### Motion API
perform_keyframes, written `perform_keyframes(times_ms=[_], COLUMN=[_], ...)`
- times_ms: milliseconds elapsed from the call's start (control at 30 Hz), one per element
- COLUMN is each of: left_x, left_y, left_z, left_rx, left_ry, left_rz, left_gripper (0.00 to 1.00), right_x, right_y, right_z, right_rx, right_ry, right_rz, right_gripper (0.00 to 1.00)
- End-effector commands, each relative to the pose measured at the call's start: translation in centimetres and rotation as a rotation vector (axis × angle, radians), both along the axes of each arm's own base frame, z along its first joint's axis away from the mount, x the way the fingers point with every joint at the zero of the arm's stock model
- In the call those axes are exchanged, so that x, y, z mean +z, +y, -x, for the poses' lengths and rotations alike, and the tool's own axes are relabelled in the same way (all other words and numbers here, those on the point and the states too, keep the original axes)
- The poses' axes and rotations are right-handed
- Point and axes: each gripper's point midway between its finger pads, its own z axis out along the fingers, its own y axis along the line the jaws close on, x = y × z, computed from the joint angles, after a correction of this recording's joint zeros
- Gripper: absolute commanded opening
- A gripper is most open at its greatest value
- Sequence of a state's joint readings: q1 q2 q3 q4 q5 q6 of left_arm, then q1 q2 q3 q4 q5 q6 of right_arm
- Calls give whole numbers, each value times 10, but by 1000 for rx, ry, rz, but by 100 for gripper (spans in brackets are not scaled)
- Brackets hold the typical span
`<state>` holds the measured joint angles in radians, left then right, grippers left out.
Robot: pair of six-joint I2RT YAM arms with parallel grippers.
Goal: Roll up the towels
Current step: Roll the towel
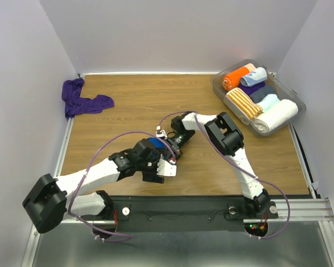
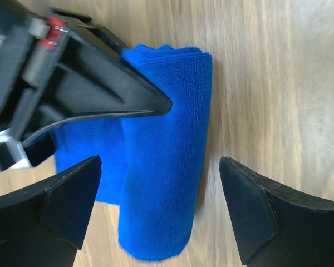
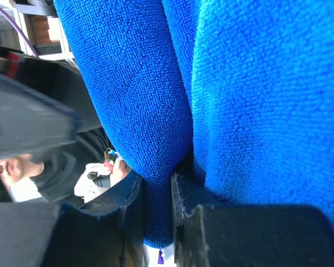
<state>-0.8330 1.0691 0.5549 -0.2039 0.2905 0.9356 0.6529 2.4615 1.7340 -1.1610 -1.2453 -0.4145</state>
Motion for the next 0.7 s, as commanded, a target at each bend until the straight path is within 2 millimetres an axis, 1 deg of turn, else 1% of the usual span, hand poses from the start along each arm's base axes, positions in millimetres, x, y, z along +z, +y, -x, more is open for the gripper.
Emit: perform_keyframes(times_ms=[0,67,100,133,200,233,267,300,333,367,400,433,467,533,567,600,633,667], left_x=[-10,-16,-22,-23,-26,-27,-30,-32,-33,-35,-40,-42,-46,-46,-47,-47,-46,-46], left_y=[-6,-5,-3,-2,0,0,4,4,5,6,10,11,14,11,13,12,12,12], left_z=[-14,-16,-16,-17,-16,-15,-12,-9,-7,-5,0,4,12,20,23,25,26,30], left_rx=[34,38,36,40,45,44,43,48,45,54,57,57,54,38,40,36,29,20], left_ry=[-64,-76,-77,-83,-77,-72,-57,-35,-23,0,35,59,105,147,168,177,187,208], left_rz=[-33,-58,-80,-87,-97,-99,-115,-118,-127,-134,-157,-166,-178,-173,-179,-180,-182,-184], left_gripper=[99,97,93,85,77,70,66,58,58,46,41,36,28,20,18,16,14,11], right_x=[-28,-30,-30,-32,-32,-30,-28,-26,-23,-17,-12,-8,2,11,17,26,29,33], right_y=[-12,-14,-15,-17,-18,-19,-19,-19,-20,-21,-21,-21,-23,-28,-30,-31,-33,-39], right_z=[-4,-5,-6,-6,-8,-11,-12,-14,-17,-25,-29,-34,-45,-62,-69,-77,-83,-95], right_rx=[27,22,18,16,9,3,0,-3,-9,-22,-32,-41,-66,-110,-132,-151,-169,-204], right_ry=[-34,-19,-13,-4,-2,-3,-8,-15,-19,-44,-57,-71,-96,-118,-127,-151,-165,-183], right_rz=[74,78,81,86,83,80,77,74,71,62,63,61,56,56,60,53,59,62], right_gripper=[2,3,3,3,4,6,8,13,15,18,20,27,30,35,36,40,42,42])
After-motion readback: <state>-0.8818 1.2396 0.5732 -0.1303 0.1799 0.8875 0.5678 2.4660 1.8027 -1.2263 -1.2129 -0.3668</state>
